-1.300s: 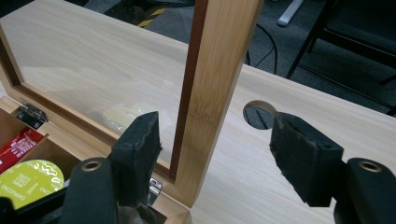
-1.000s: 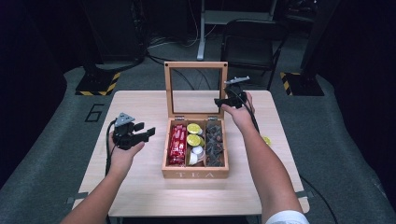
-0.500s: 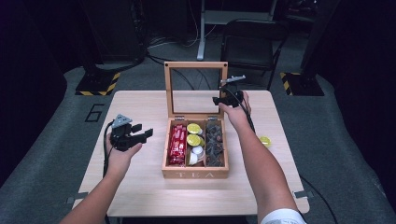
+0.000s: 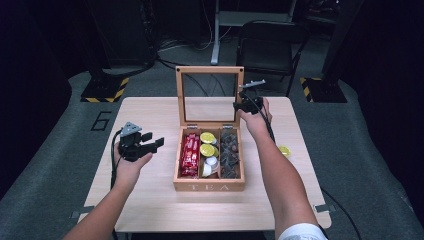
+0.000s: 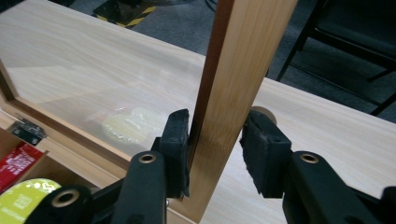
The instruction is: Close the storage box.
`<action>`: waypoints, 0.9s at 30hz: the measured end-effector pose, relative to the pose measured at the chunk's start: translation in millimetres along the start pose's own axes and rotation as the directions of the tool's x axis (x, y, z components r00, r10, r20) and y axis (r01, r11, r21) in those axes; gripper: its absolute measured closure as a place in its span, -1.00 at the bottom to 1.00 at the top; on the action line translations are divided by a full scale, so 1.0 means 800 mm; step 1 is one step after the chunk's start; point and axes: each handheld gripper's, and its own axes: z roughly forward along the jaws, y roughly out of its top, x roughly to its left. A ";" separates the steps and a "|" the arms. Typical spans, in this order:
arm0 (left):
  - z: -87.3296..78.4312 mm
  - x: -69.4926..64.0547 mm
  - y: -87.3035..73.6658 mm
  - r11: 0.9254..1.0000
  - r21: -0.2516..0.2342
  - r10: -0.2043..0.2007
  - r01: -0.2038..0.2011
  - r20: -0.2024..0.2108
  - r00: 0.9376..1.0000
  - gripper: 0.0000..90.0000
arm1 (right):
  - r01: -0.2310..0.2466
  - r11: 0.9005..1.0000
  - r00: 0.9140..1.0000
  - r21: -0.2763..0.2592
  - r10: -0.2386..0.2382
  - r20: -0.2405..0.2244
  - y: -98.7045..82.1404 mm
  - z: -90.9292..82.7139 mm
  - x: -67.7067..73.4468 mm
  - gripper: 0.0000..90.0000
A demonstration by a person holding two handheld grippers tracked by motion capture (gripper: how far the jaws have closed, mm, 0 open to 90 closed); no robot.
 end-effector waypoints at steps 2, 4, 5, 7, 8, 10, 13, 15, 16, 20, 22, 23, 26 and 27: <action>0.001 -0.001 0.002 1.000 -0.002 -0.001 0.001 0.001 1.000 -0.06 | 0.005 1.000 1.000 -0.004 -0.005 -0.003 0.000 -0.002 -0.001 0.39; 0.003 -0.003 0.004 1.000 -0.005 0.004 -0.004 0.004 1.000 -0.06 | 0.007 1.000 1.000 -0.003 -0.007 0.003 0.000 -0.003 0.001 0.40; 0.004 -0.004 0.006 1.000 -0.001 0.009 -0.009 0.009 1.000 -0.05 | 0.005 1.000 1.000 0.000 -0.005 0.008 -0.001 -0.005 0.003 0.40; 0.007 -0.007 0.010 1.000 -0.002 0.019 -0.019 0.014 1.000 -0.05 | 0.013 1.000 1.000 -0.001 -0.013 0.015 -0.001 -0.006 0.004 0.40; 0.009 -0.008 0.012 1.000 -0.001 0.026 -0.026 0.015 1.000 -0.06 | 0.004 1.000 1.000 0.002 -0.004 0.017 -0.002 -0.009 0.006 0.41; 0.012 -0.010 0.016 1.000 0.000 0.031 -0.031 0.017 0.999 -0.05 | -0.004 1.000 1.000 -0.009 0.005 0.015 -0.005 -0.012 0.007 0.42; 0.022 -0.011 0.024 0.998 0.006 0.057 -0.057 0.002 0.998 -0.05 | 0.004 1.000 1.000 -0.028 -0.004 0.024 -0.009 -0.017 0.010 0.42; 0.028 -0.010 0.029 0.998 0.011 0.057 -0.057 -0.009 0.998 -0.05 | 0.005 0.999 0.999 -0.035 -0.004 0.032 -0.013 -0.022 0.014 0.43; 0.031 -0.010 0.032 0.998 0.009 0.055 -0.055 -0.011 0.998 -0.05 | 0.006 0.999 1.000 -0.043 -0.005 0.031 -0.015 -0.024 0.014 0.43; 0.037 -0.015 0.044 0.997 0.006 0.075 -0.075 -0.004 0.997 -0.05 | 0.011 0.998 1.000 -0.059 -0.010 0.022 -0.021 -0.032 0.017 0.44; 0.039 -0.018 0.051 0.996 0.001 0.091 -0.091 0.003 0.996 -0.05 | 0.023 0.998 1.000 -0.064 -0.021 0.023 -0.024 -0.036 0.018 0.44; 0.040 -0.020 0.055 0.995 -0.001 0.096 -0.096 0.005 0.995 -0.05 | 0.031 0.997 0.999 -0.066 -0.029 0.025 -0.026 -0.038 0.019 0.44; 0.043 -0.025 0.070 0.994 -0.006 0.111 -0.111 0.010 0.994 -0.05 | 0.043 0.997 0.999 -0.072 -0.041 0.024 -0.030 -0.043 0.022 0.44; 0.044 -0.026 0.076 0.993 -0.010 0.119 -0.119 0.010 0.993 -0.05 | 0.043 0.996 0.999 -0.072 -0.042 0.019 -0.032 -0.045 0.022 0.44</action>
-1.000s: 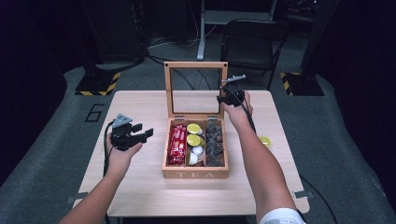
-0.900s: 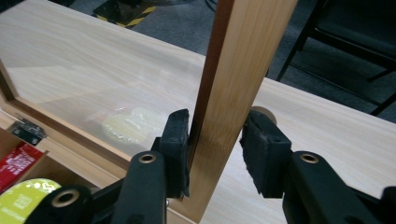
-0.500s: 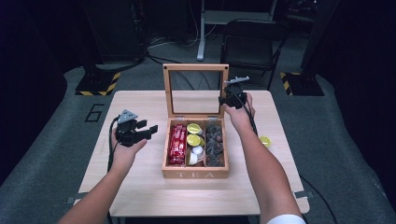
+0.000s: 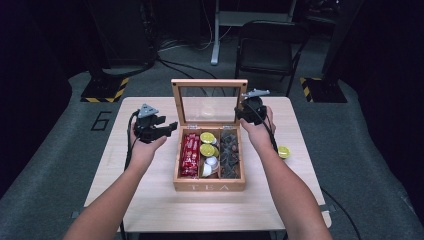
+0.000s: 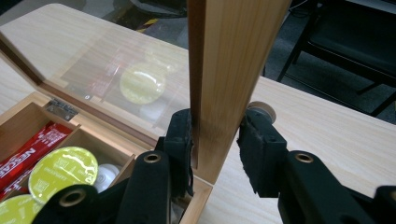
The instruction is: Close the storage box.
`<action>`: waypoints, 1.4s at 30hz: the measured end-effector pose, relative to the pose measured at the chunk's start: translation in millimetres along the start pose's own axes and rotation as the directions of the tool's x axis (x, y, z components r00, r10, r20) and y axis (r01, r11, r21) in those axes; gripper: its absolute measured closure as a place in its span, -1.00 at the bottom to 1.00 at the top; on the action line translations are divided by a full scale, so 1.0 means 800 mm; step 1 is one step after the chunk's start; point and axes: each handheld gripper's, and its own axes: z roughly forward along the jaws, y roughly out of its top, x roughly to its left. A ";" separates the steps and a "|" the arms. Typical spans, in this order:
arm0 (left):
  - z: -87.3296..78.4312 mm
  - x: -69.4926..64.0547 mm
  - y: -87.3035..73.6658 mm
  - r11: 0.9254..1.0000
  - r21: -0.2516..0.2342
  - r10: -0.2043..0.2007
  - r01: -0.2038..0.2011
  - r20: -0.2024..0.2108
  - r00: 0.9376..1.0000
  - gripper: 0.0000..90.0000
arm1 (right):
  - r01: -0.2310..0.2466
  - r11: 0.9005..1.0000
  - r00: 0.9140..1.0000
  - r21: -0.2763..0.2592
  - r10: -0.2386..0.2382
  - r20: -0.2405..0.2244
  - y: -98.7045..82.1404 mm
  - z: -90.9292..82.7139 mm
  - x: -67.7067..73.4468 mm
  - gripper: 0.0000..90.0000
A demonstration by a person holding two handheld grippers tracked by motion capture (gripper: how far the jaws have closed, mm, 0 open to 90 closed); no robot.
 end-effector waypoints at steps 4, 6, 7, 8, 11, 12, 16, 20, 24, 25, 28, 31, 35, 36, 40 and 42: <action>0.002 -0.006 0.024 1.000 -0.023 0.011 -0.011 0.000 1.000 -0.05 | 0.011 1.000 1.000 -0.005 -0.011 0.002 -0.005 -0.007 0.004 0.44; 0.003 -0.008 0.030 0.999 -0.025 0.020 -0.020 -0.001 1.000 -0.05 | 0.015 1.000 1.000 -0.007 -0.015 0.002 -0.008 -0.010 0.007 0.44; 0.004 -0.009 0.034 0.999 -0.036 0.021 -0.021 -0.007 1.000 -0.05 | 0.021 1.000 1.000 -0.007 -0.021 0.002 -0.009 -0.011 0.008 0.44; 0.005 -0.010 0.036 0.999 -0.041 0.021 -0.021 -0.011 1.000 -0.05 | 0.035 0.999 0.999 -0.009 -0.035 0.007 -0.011 -0.012 0.009 0.44; 0.007 -0.012 0.042 0.998 -0.056 0.018 -0.020 -0.035 0.999 -0.03 | 0.044 0.999 0.999 -0.019 -0.044 0.007 -0.014 -0.014 0.011 0.44; 0.006 -0.012 0.044 0.998 -0.054 0.022 -0.024 -0.041 0.999 -0.02 | 0.060 0.998 0.998 -0.017 -0.060 0.010 -0.015 -0.015 0.011 0.44; 0.001 -0.014 0.052 0.994 -0.106 -0.004 0.001 -0.027 1.000 0.17 | 0.039 0.999 0.999 -0.031 -0.039 0.002 -0.019 -0.017 0.013 0.43; -0.003 -0.017 0.057 0.994 -0.105 0.023 -0.027 -0.034 0.999 0.28 | 0.029 0.998 0.999 -0.047 -0.030 -0.020 -0.024 -0.020 0.009 0.39; -0.007 -0.015 0.054 0.995 -0.102 0.010 -0.013 -0.025 1.000 0.39 | -0.019 0.998 0.999 -0.060 0.016 -0.048 -0.027 -0.023 0.009 0.29; -0.008 -0.016 0.054 0.994 -0.104 0.017 -0.020 -0.028 0.999 0.40 | -0.018 0.998 0.999 -0.057 0.015 -0.049 -0.028 -0.025 0.009 0.27; -0.011 -0.017 0.051 0.995 -0.098 0.024 -0.026 -0.020 1.000 0.40 | -0.003 0.999 0.998 -0.053 0.000 -0.057 -0.030 -0.030 0.009 0.25; -0.013 -0.018 0.047 0.995 -0.096 0.030 -0.031 -0.014 0.999 0.39 | -0.001 0.998 0.998 -0.063 -0.004 -0.069 -0.030 -0.038 0.008 0.23; -0.019 -0.021 0.039 0.995 -0.094 0.041 -0.040 0.006 0.999 0.38 | 0.012 0.996 0.998 -0.087 -0.018 -0.065 -0.030 -0.053 0.009 0.20; -0.021 -0.021 0.037 0.995 -0.093 0.046 -0.045 0.009 0.999 0.38 | 0.010 0.996 0.997 -0.093 -0.016 -0.070 -0.030 -0.057 0.009 0.20; -0.027 -0.026 0.027 0.994 -0.091 0.060 -0.058 0.018 0.998 0.37 | 0.002 0.993 0.996 -0.118 -0.013 -0.090 -0.031 -0.074 0.011 0.20; -0.030 -0.028 0.022 0.993 -0.092 0.071 -0.068 0.022 0.997 0.37 | 0.004 0.991 0.995 -0.136 -0.018 -0.102 -0.033 -0.083 0.014 0.20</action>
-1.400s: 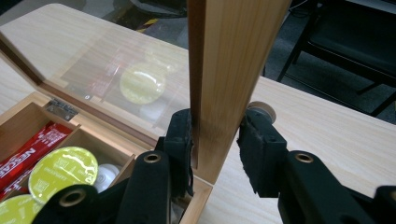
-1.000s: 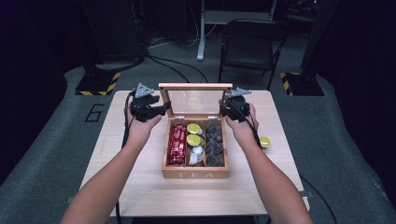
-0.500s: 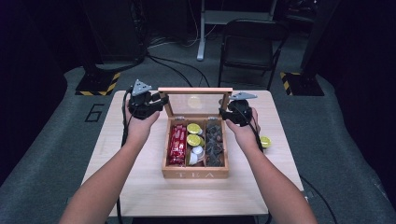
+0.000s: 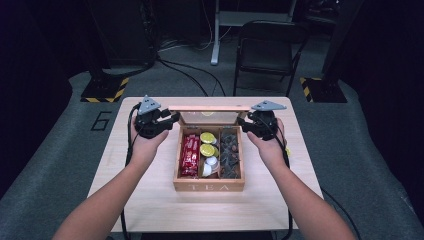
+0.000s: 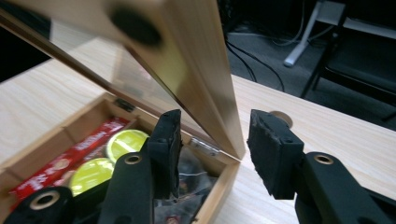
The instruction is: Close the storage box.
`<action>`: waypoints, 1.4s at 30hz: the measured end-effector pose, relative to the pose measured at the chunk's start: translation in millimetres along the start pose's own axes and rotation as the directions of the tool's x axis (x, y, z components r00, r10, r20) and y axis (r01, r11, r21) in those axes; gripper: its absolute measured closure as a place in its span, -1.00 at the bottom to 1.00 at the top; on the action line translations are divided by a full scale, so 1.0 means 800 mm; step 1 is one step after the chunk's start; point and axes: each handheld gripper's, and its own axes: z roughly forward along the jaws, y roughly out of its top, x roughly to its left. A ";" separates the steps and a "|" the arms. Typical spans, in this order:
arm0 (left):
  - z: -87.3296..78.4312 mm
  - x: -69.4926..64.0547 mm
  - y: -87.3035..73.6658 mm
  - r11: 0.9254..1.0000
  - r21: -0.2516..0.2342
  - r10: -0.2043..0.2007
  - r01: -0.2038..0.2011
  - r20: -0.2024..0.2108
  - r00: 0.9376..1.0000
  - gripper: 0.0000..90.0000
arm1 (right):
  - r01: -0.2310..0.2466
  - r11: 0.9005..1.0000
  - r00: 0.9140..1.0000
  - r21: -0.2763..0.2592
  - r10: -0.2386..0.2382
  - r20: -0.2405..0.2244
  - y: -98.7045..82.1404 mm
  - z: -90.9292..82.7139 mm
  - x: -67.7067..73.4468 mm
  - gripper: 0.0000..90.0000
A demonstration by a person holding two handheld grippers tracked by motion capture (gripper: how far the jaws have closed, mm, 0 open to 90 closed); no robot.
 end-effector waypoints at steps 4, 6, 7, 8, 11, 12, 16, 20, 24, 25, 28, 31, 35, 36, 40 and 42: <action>-0.006 -0.003 -0.011 1.000 -0.001 -0.003 0.003 0.019 1.000 0.35 | 0.004 0.999 1.000 -0.032 -0.005 -0.030 -0.004 -0.019 0.010 0.20; -0.008 -0.005 -0.015 1.000 0.001 -0.001 0.001 0.023 1.000 0.35 | 0.013 0.999 0.999 -0.041 -0.015 -0.037 -0.005 -0.027 0.014 0.20; -0.010 -0.007 -0.017 1.000 0.006 0.001 -0.002 0.025 1.000 0.34 | 0.017 0.999 0.999 -0.045 -0.019 -0.042 -0.006 -0.030 0.016 0.20; -0.011 -0.008 -0.020 1.000 0.009 0.003 -0.004 0.027 1.000 0.34 | 0.015 0.999 0.999 -0.044 -0.017 -0.043 -0.007 -0.033 0.017 0.20; -0.014 -0.010 -0.026 1.000 0.013 -0.004 0.003 0.036 0.999 0.33 | 0.017 0.999 0.998 -0.040 -0.019 -0.052 -0.010 -0.040 0.017 0.19; -0.015 -0.011 -0.028 1.000 0.017 -0.003 0.003 0.040 0.999 0.33 | 0.015 0.999 0.998 -0.036 -0.017 -0.055 -0.011 -0.042 0.017 0.19; -0.019 -0.015 -0.038 1.000 0.017 -0.004 0.003 0.049 0.999 0.32 | 0.012 1.000 0.997 -0.021 -0.014 -0.076 -0.020 -0.046 0.019 0.19; -0.023 -0.019 -0.049 0.999 0.034 0.002 -0.004 0.059 0.998 0.32 | 0.015 1.000 0.996 -0.020 -0.017 -0.087 -0.031 -0.050 0.024 0.19; -0.027 -0.020 -0.061 0.999 0.041 -0.018 0.014 0.080 0.997 0.33 | 0.026 0.999 0.994 -0.027 -0.028 -0.105 -0.041 -0.057 0.030 0.18; -0.027 -0.020 -0.062 0.999 0.042 -0.017 0.014 0.082 0.996 0.33 | 0.026 0.999 0.993 -0.030 -0.029 -0.114 -0.045 -0.059 0.031 0.18; -0.029 -0.025 -0.066 0.998 0.058 0.010 -0.014 0.076 0.997 0.33 | 0.018 0.999 0.992 -0.030 -0.022 -0.128 -0.053 -0.064 0.032 0.18; -0.030 -0.027 -0.070 0.998 0.062 0.010 -0.014 0.076 0.997 0.33 | 0.020 0.999 0.991 -0.041 -0.025 -0.131 -0.060 -0.068 0.034 0.18; -0.031 -0.030 -0.077 0.998 0.058 0.000 -0.005 0.080 0.997 0.29 | 0.029 0.999 0.992 -0.036 -0.033 -0.123 -0.067 -0.069 0.038 0.18; -0.031 -0.030 -0.078 0.998 0.063 0.004 -0.009 0.081 0.997 0.29 | 0.033 0.999 0.992 -0.036 -0.037 -0.122 -0.068 -0.069 0.039 0.18; -0.035 -0.032 -0.079 0.998 0.065 0.005 -0.011 0.089 0.996 0.25 | 0.045 0.998 0.992 -0.033 -0.049 -0.119 -0.070 -0.070 0.041 0.18; -0.037 -0.035 -0.079 0.998 0.058 0.004 -0.009 0.089 0.996 0.21 | 0.043 0.999 0.992 -0.033 -0.047 -0.118 -0.070 -0.070 0.041 0.18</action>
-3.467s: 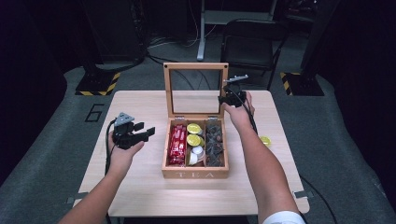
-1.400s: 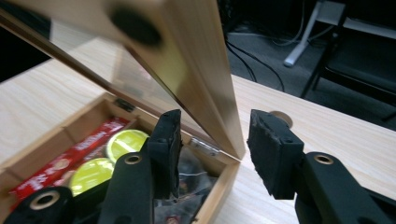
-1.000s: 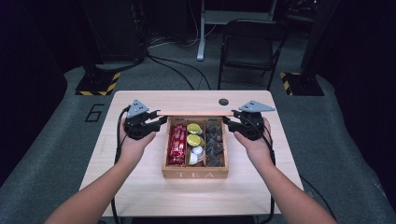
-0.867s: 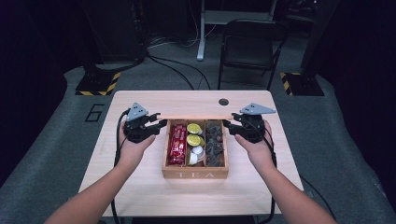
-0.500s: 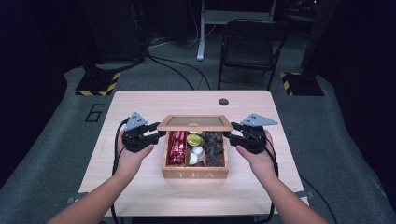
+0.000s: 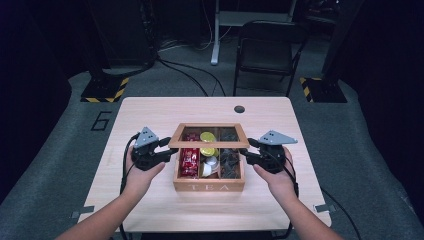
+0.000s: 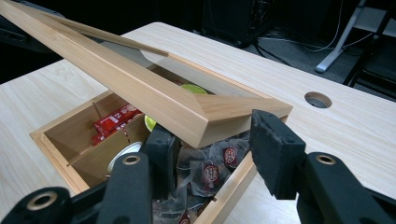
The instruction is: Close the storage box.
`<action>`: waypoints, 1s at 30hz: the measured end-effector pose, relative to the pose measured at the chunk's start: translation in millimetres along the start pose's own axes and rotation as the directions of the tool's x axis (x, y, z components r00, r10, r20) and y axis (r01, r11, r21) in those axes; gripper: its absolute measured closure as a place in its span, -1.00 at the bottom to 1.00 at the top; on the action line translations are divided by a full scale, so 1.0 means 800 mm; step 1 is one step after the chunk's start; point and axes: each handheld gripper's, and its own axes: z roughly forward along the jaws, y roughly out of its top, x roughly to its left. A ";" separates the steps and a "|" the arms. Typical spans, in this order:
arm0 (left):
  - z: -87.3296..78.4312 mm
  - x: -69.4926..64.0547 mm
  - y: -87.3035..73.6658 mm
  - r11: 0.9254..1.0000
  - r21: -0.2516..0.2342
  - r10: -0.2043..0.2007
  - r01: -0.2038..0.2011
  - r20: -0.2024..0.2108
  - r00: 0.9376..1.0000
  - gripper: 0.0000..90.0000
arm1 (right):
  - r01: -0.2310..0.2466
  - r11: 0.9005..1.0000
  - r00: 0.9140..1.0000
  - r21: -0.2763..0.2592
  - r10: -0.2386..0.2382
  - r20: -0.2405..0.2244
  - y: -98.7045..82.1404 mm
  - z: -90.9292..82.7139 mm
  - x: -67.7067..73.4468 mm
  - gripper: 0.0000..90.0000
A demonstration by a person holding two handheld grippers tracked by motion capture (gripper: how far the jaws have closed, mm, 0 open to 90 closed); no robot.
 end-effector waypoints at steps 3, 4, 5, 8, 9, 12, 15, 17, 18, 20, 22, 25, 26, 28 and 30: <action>-0.003 -0.004 0.001 1.000 0.001 0.024 -0.024 -0.015 1.000 0.21 | -0.007 1.000 1.000 0.000 0.007 0.003 -0.001 0.000 0.001 0.18; -0.003 -0.004 0.001 1.000 0.003 0.030 -0.030 -0.018 0.999 0.21 | -0.008 1.000 1.000 -0.001 0.008 0.003 -0.001 0.000 0.001 0.18; -0.004 -0.005 0.001 0.999 0.005 0.034 -0.034 -0.016 0.999 0.21 | -0.005 1.000 1.000 -0.003 0.005 0.001 -0.001 0.000 0.000 0.18; -0.004 -0.007 -0.001 0.999 0.004 0.043 -0.043 -0.020 0.999 0.21 | -0.009 1.000 1.000 0.000 0.009 0.001 -0.003 -0.001 0.002 0.18; -0.005 -0.007 -0.001 0.999 0.012 0.047 -0.047 -0.014 0.999 0.21 | -0.008 1.000 1.000 0.000 0.008 0.003 -0.004 -0.001 0.002 0.18; -0.005 -0.008 -0.006 0.999 0.003 0.045 -0.045 -0.017 0.999 0.21 | -0.007 1.000 1.000 0.005 0.007 0.004 -0.007 -0.001 0.003 0.17; -0.005 -0.008 -0.008 0.999 -0.006 0.038 -0.039 -0.011 0.999 0.20 | -0.007 1.000 1.000 0.007 0.007 0.006 -0.009 0.000 0.004 0.16; -0.006 -0.008 -0.009 0.999 -0.001 0.038 -0.038 -0.004 0.999 0.19 | -0.004 1.000 1.000 0.007 0.004 0.011 -0.010 0.000 0.006 0.16; -0.007 -0.009 -0.010 0.999 0.004 0.033 -0.033 0.006 0.999 0.19 | 0.001 1.000 1.000 0.007 -0.001 0.011 -0.011 0.000 0.006 0.16; -0.007 -0.010 -0.012 0.999 -0.006 0.042 -0.042 -0.003 0.999 0.18 | -0.003 1.000 1.000 0.009 0.002 0.008 -0.014 0.000 0.007 0.16; -0.007 -0.012 -0.016 0.999 -0.004 0.048 -0.048 -0.008 0.999 0.18 | -0.012 1.000 1.000 0.008 0.012 0.007 -0.017 0.000 0.007 0.16; -0.007 -0.013 -0.022 0.999 -0.001 0.039 -0.039 0.004 0.999 0.18 | -0.015 1.000 1.000 0.014 0.014 0.004 -0.023 0.000 0.009 0.16; -0.007 -0.013 -0.024 0.999 0.003 0.039 -0.039 0.005 0.999 0.18 | -0.005 1.000 1.000 0.016 0.005 0.003 -0.024 0.000 0.009 0.16; -0.006 -0.016 -0.031 0.999 0.000 0.048 -0.048 0.000 0.999 0.18 | 0.006 1.000 1.000 0.024 -0.006 0.007 -0.028 0.000 0.011 0.16; -0.006 -0.017 -0.034 0.999 0.002 0.044 -0.044 0.002 0.999 0.18 | -0.004 0.999 1.000 0.032 0.003 0.007 -0.032 0.000 0.013 0.16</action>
